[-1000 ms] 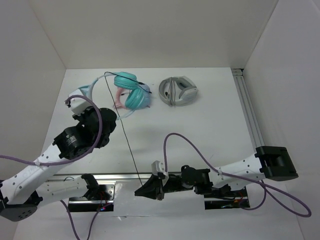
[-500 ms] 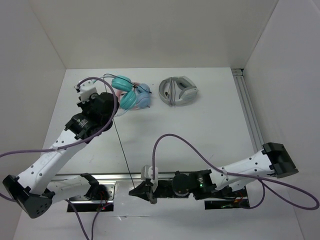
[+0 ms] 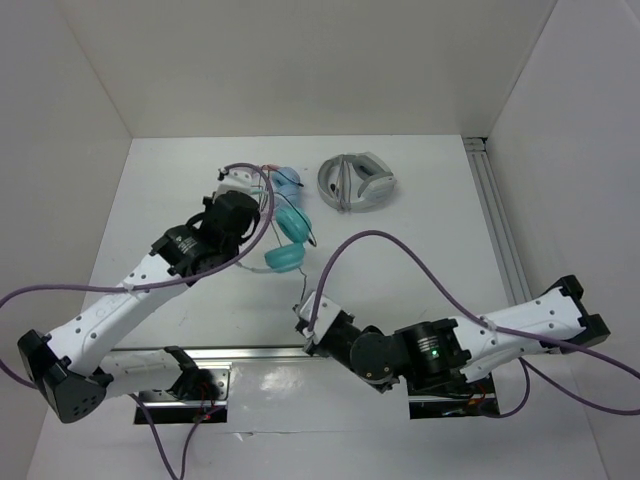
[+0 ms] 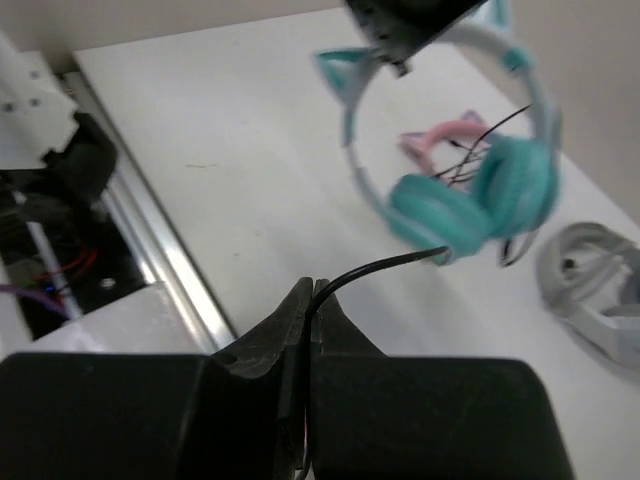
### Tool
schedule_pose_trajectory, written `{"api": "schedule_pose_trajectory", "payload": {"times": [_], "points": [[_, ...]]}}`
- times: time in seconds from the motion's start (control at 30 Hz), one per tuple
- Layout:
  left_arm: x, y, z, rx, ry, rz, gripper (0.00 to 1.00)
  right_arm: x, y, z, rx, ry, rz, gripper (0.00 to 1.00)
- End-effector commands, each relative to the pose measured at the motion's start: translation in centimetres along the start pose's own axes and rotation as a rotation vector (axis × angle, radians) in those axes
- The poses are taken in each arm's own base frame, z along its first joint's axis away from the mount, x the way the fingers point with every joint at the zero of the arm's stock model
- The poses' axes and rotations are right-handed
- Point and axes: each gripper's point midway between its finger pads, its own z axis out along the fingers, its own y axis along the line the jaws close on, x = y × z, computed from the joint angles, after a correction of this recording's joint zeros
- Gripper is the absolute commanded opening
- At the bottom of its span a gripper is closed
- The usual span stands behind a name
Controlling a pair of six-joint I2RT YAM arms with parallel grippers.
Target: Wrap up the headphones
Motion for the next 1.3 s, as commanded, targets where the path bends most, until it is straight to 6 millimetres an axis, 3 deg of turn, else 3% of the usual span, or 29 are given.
{"api": "schedule_pose_trajectory", "payload": {"times": [0.0,0.03,0.07,0.17,0.33,0.37,0.57,0.67,0.8,0.83,0.97,1.07,1.2,1.27], "points": [[0.3,-2.3,-2.2,0.184,0.003,0.053,0.00,-2.4,-5.9,-2.5,0.192,-0.022,-0.045,0.00],[2.2,-3.6,-2.3,0.220,0.030,0.108,0.00,-3.0,-6.3,-2.8,0.194,-0.034,-0.038,0.00],[2.8,-3.8,-2.4,0.212,0.031,0.097,0.00,-3.6,-6.9,-3.3,0.196,-0.053,-0.009,0.00],[3.1,-3.0,-1.9,0.154,0.046,0.048,0.00,-4.8,-6.2,-3.6,0.113,-0.091,0.028,0.00],[0.1,-0.2,-1.0,0.056,0.046,-0.134,0.00,-5.0,-2.8,-2.5,-0.012,-0.105,0.047,0.00],[-1.0,0.7,-0.5,0.015,0.055,-0.212,0.00,-4.4,-0.7,-2.0,-0.070,-0.091,0.028,0.00],[-4.9,2.8,0.7,-0.014,0.025,-0.497,0.00,-3.3,6.2,-1.1,-0.317,-0.064,-0.040,0.00],[-7.4,3.2,1.1,0.072,0.006,-0.590,0.00,-2.1,6.4,-0.6,-0.294,-0.047,-0.053,0.00],[-8.4,3.6,2.7,0.077,0.031,-0.664,0.00,-0.9,7.8,-0.8,-0.362,-0.012,-0.079,0.00],[-9.0,3.8,2.8,0.099,0.025,-0.685,0.00,-1.1,7.7,-0.8,-0.362,-0.010,-0.080,0.00],[-9.2,4.4,4.6,0.218,0.052,-0.762,0.00,1.4,5.9,-0.2,-0.241,0.057,-0.120,0.00],[-9.1,5.0,5.6,0.284,0.077,-0.779,0.00,2.3,3.4,-1.0,-0.165,0.052,-0.105,0.00],[-8.7,6.3,6.1,0.397,0.100,-0.830,0.00,2.7,-2.1,-1.7,0.023,0.032,-0.030,0.00],[-8.7,6.9,6.1,0.415,0.101,-0.847,0.00,3.0,-3.8,-2.4,0.063,0.016,0.005,0.00]]}}
